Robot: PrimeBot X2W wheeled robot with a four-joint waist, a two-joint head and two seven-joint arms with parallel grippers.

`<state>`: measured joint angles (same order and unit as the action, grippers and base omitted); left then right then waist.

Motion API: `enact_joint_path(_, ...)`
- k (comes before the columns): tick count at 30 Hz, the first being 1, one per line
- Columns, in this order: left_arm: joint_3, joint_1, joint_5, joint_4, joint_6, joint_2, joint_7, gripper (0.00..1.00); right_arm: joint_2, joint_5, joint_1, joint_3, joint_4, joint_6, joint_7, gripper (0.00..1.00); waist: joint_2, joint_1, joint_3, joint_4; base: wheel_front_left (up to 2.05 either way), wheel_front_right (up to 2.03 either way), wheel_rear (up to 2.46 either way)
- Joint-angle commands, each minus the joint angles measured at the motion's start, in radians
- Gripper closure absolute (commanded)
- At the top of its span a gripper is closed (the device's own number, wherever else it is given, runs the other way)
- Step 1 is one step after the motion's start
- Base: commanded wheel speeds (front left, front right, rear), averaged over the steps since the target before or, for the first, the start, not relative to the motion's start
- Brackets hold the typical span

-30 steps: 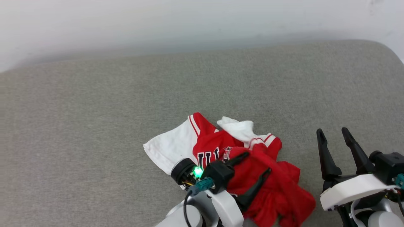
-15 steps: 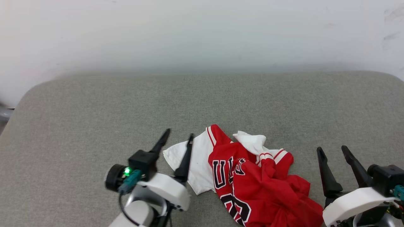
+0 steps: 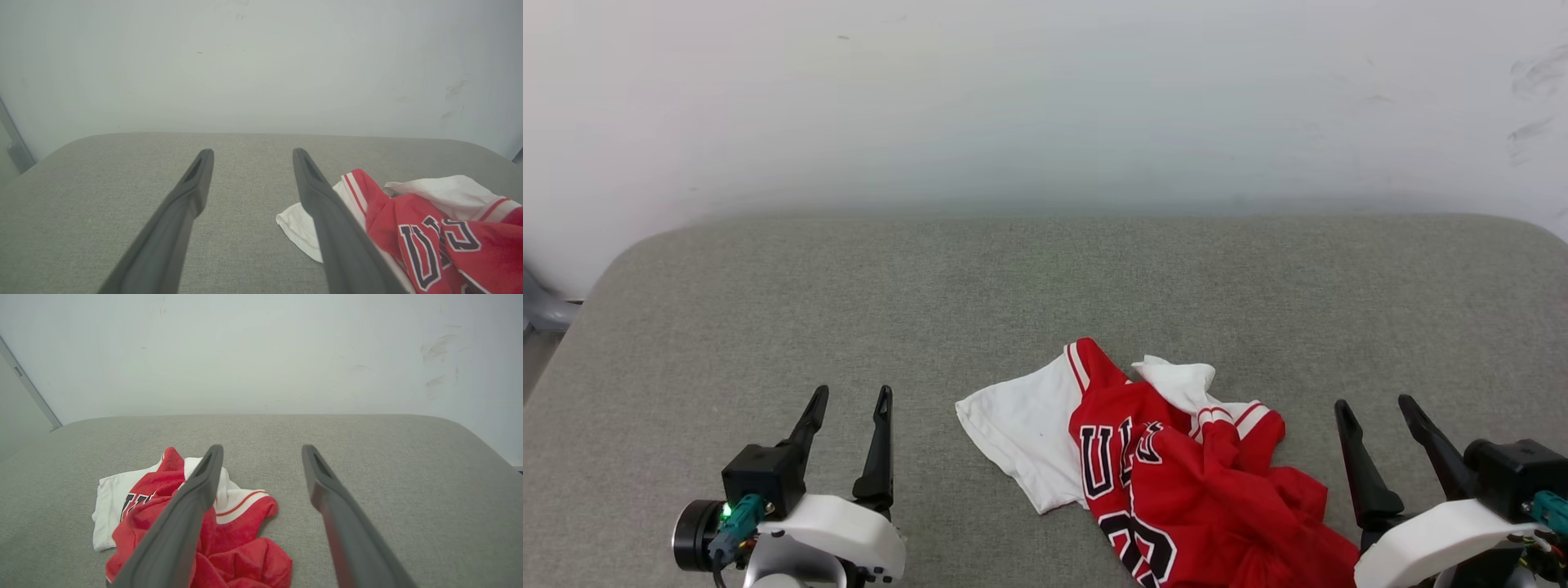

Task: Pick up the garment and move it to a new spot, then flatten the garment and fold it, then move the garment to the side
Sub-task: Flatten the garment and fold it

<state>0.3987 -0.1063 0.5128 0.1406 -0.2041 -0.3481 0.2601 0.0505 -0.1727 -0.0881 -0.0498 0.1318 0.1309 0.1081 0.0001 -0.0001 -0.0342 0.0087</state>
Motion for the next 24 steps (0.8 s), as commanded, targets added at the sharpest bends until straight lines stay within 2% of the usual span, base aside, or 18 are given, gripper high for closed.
enact_joint_path(1, -0.007, 0.010, 0.004, -0.008, -0.002, 0.002, 0.007, 0.00, 0.000, 0.011, -0.011, 0.001, 0.007, 0.000, 0.004, 0.00, -0.0001, 0.0001, -0.001, 0.003, 0.00, 0.00, 0.00)
enact_joint_path(10, -0.014, 0.003, 0.005, -0.008, 0.011, 0.024, 0.006, 0.00, 0.000, 0.004, -0.004, -0.043, -0.004, 0.000, 0.047, 0.00, -0.0001, 0.0001, 0.005, 0.023, 0.00, 0.00, 0.00)
enact_joint_path(15, -0.025, -0.021, -0.009, -0.011, 0.026, 0.046, 0.005, 0.00, -0.001, -0.014, 0.028, -0.101, -0.069, 0.000, 0.153, 0.00, -0.0001, 0.0001, 0.024, 0.068, 0.00, 0.00, 0.00)
enact_joint_path(21, -0.042, -0.048, -0.027, -0.013, 0.046, 0.075, 0.005, 0.00, 0.078, -0.100, 0.137, -0.034, -0.117, 0.000, 0.330, 0.00, -0.0001, 0.0001, 0.070, 0.124, 0.00, 0.00, 0.00)
enact_joint_path(22, -0.046, -0.051, -0.030, -0.014, 0.048, 0.079, 0.005, 0.00, 0.099, -0.113, 0.159, -0.014, -0.121, 0.000, 0.360, 0.00, -0.0001, 0.0001, 0.078, 0.131, 0.00, 0.00, 0.00)
enact_joint_path(23, -0.057, -0.066, -0.042, -0.011, 0.062, 0.097, 0.005, 0.00, 0.152, -0.158, 0.228, 0.056, -0.138, 0.000, 0.449, 0.00, -0.0001, 0.0001, 0.102, 0.154, 0.00, 0.00, 0.00)
enact_joint_path(24, -0.062, -0.070, -0.046, -0.010, 0.065, 0.102, 0.005, 0.00, 0.169, -0.177, 0.252, 0.078, -0.146, 0.000, 0.478, 0.00, -0.0001, 0.0001, 0.109, 0.160, 0.00, 0.00, 0.00)
